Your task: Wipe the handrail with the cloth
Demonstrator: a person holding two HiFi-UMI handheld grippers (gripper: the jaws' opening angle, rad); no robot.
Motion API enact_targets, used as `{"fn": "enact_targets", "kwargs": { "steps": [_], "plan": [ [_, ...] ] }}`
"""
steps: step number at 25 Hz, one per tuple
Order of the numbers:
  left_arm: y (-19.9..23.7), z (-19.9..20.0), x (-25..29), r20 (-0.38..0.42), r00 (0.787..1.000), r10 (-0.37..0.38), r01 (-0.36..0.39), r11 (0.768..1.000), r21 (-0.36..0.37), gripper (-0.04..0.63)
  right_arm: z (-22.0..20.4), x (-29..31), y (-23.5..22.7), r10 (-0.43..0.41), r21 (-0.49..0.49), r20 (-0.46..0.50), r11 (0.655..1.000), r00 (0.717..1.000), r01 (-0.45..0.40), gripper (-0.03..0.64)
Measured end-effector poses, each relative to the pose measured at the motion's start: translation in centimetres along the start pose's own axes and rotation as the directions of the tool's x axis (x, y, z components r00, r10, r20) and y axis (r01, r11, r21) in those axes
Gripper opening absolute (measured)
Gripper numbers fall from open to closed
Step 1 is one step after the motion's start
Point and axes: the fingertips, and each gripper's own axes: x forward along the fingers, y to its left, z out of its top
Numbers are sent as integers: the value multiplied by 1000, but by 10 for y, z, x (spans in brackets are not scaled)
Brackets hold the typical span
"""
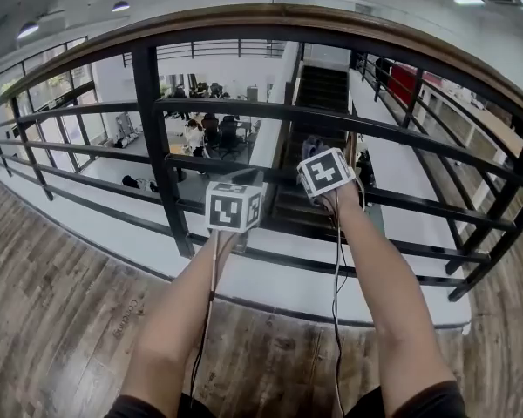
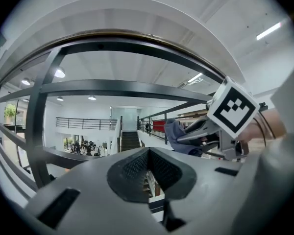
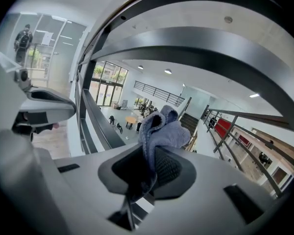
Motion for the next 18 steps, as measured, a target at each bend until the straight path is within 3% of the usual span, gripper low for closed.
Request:
{"fn": "enact_targets", "kwargs": {
  "steps": [9,18],
  "plan": [
    [-92,10,44,2,997,-71,71,997,29,3,-61,-32,-88,-46,46,-12,998,999,46,67],
    [-166,16,75,5,991,-136,136,989,52,3,-107,-60,-147,-94,50,-11,994,996,94,67]
  ]
}}
